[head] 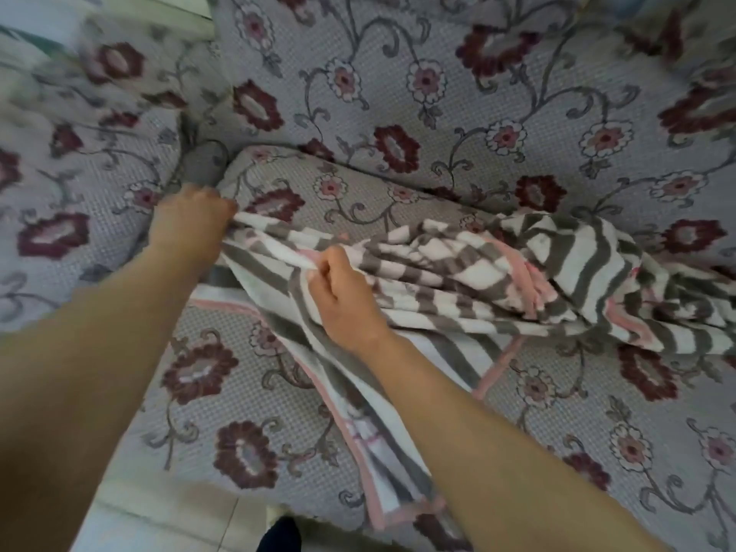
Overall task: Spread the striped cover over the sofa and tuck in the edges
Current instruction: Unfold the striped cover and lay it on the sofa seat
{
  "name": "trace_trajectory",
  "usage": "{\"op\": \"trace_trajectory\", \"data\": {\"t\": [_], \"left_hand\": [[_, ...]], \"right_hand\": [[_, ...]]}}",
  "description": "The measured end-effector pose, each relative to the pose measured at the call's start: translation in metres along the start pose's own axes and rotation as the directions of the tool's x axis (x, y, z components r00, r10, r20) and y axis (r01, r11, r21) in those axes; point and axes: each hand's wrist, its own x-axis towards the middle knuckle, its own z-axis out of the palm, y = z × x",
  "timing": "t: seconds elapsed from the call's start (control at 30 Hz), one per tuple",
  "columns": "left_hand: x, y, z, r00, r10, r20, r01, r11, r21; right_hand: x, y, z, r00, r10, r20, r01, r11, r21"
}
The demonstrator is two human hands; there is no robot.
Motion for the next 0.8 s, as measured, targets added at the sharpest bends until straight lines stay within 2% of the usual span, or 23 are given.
{"op": "trace_trajectory", "data": {"t": [0.1, 0.2, 0.33, 0.43, 0.5, 0.53, 0.6, 0.67, 0.8], "left_hand": [[0.027, -0.032, 0.0, 0.999, 0.041, 0.004, -0.041, 0.999, -0.03], [0.043, -0.033, 0.008, 0.975, 0.202, 0.093, -0.19, 0.974, -0.122], [0.051, 0.001, 0.034, 0.909, 0.371, 0.193, -0.332, 0.921, -0.207], [0.054, 0.023, 0.047, 0.838, 0.471, 0.274, -0.39, 0.869, -0.304], [0.057, 0.034, 0.053, 0.793, 0.5, 0.348, -0.377, 0.852, -0.363], [0.059, 0.039, 0.056, 0.792, 0.493, 0.36, -0.356, 0.852, -0.383], [0.064, 0.048, 0.062, 0.839, 0.437, 0.323, -0.297, 0.866, -0.402], [0.078, 0.06, 0.067, 0.892, 0.348, 0.289, -0.201, 0.878, -0.435], [0.099, 0.082, 0.092, 0.893, 0.219, 0.393, -0.057, 0.922, -0.384]], "right_hand": [[0.04, -0.017, 0.021, 1.0, -0.008, -0.015, 0.008, 0.999, 0.043], [0.067, -0.006, 0.03, 0.998, 0.032, 0.058, -0.029, 0.998, -0.047], [0.079, 0.026, 0.028, 0.975, 0.182, 0.131, -0.153, 0.967, -0.203], [0.083, 0.047, 0.017, 0.962, 0.245, 0.116, -0.196, 0.924, -0.328], [0.085, 0.058, 0.004, 0.953, 0.292, 0.077, -0.237, 0.881, -0.409], [0.087, 0.064, -0.003, 0.95, 0.309, 0.04, -0.258, 0.851, -0.457], [0.09, 0.078, -0.02, 0.955, 0.29, -0.054, -0.266, 0.765, -0.586], [0.097, 0.097, -0.039, 0.954, 0.278, -0.113, -0.267, 0.613, -0.744], [0.107, 0.134, -0.076, 0.894, 0.406, -0.191, -0.327, 0.298, -0.897]]}}
